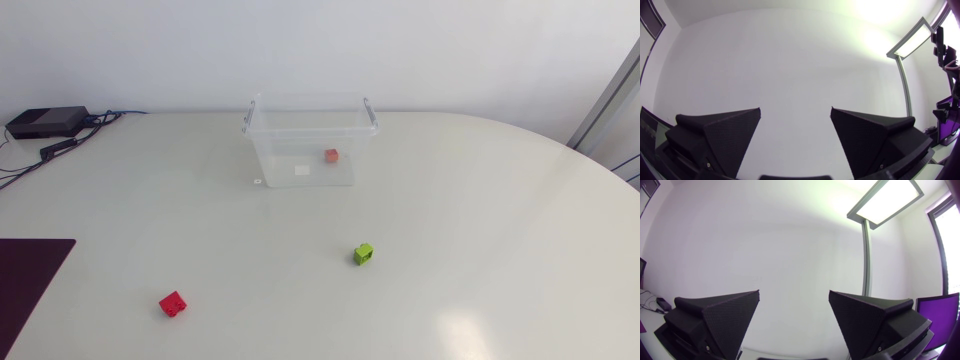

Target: Place the duplo bricks in the container

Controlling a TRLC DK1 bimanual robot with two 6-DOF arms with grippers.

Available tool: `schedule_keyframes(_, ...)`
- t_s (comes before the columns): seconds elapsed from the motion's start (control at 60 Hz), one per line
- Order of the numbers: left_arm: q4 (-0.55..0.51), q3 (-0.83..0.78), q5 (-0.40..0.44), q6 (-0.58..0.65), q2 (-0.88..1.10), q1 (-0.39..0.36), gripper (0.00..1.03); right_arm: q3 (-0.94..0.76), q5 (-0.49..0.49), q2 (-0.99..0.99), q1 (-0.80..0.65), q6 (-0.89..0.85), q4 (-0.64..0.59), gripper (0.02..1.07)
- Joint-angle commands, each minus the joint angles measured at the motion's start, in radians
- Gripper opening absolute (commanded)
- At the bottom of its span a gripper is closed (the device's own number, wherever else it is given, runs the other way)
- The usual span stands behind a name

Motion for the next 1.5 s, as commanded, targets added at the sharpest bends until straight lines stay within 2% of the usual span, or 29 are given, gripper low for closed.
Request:
schedule_keyframes(0.0,-0.031,0.045,-0.004,-0.019,0.07,-0.009,0.98,0.053,0.014,0.053,0.022,0.007,-0.035,1.02)
schedule_keyframes(0.183,-0.128,0.087,-0.004,-0.015,0.181,-0.012,0.98,0.128,0.017,0.149,0.079,0.033,-0.178,1.02)
schedule_keyframes(0.317,-0.199,0.119,-0.004,-0.014,0.244,-0.012,0.97,0.131,0.017,0.192,0.113,0.033,-0.212,1.02)
schedule_keyframes(0.467,-0.36,0.202,-0.004,-0.012,0.363,-0.01,0.96,0.168,0.016,0.277,0.119,0.031,-0.267,1.02)
schedule_keyframes(0.683,-0.539,0.263,-0.004,-0.005,0.481,-0.01,0.96,0.324,0.008,0.459,0.119,0.063,-0.52,1.02)
schedule_keyframes(1.05,-0.87,0.314,-0.003,0.006,0.656,-0.036,0.98,0.341,-0.067,0.565,0.119,0.111,-0.706,1.02)
schedule_keyframes(1.4,-1.048,0.28,-0.003,0.037,0.733,-0.038,0.99,0.349,-0.118,0.671,0.101,0.116,-0.902,1.02)
schedule_keyframes(1.483,-1.119,0.263,-0.003,0.095,0.767,-0.043,0.99,0.333,-0.172,0.695,0.091,0.114,-0.941,1.02)
